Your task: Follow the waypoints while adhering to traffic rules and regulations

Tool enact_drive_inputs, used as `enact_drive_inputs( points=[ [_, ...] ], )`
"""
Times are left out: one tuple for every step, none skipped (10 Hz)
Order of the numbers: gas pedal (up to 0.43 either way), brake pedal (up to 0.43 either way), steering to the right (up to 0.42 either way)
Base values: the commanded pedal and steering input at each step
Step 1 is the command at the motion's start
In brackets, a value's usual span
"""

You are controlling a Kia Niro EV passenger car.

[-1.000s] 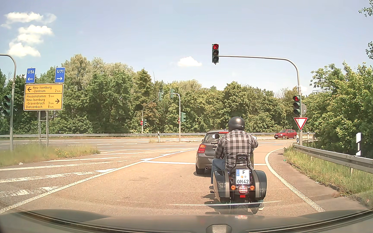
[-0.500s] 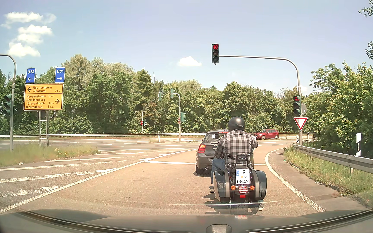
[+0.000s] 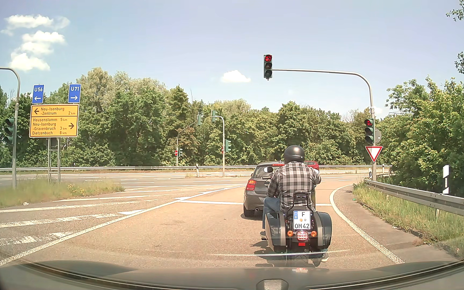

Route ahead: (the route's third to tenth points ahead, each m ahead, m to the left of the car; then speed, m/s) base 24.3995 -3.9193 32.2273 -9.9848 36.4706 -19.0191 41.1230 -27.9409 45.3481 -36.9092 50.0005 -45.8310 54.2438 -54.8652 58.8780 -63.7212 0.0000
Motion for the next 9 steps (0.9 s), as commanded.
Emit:
enact_drive_inputs(
  points=[
    [0.000, 0.372, 0.030],
    [0.000, 0.372, 0.030],
    [0.000, 0.372, 0.030],
    [0.000, 0.372, 0.030],
    [0.000, 0.372, 0.030],
    [0.000, 0.372, 0.030],
    [0.000, 0.372, 0.030],
    [0.000, 0.372, 0.030],
    [0.000, 0.372, 0.030]
  ],
)
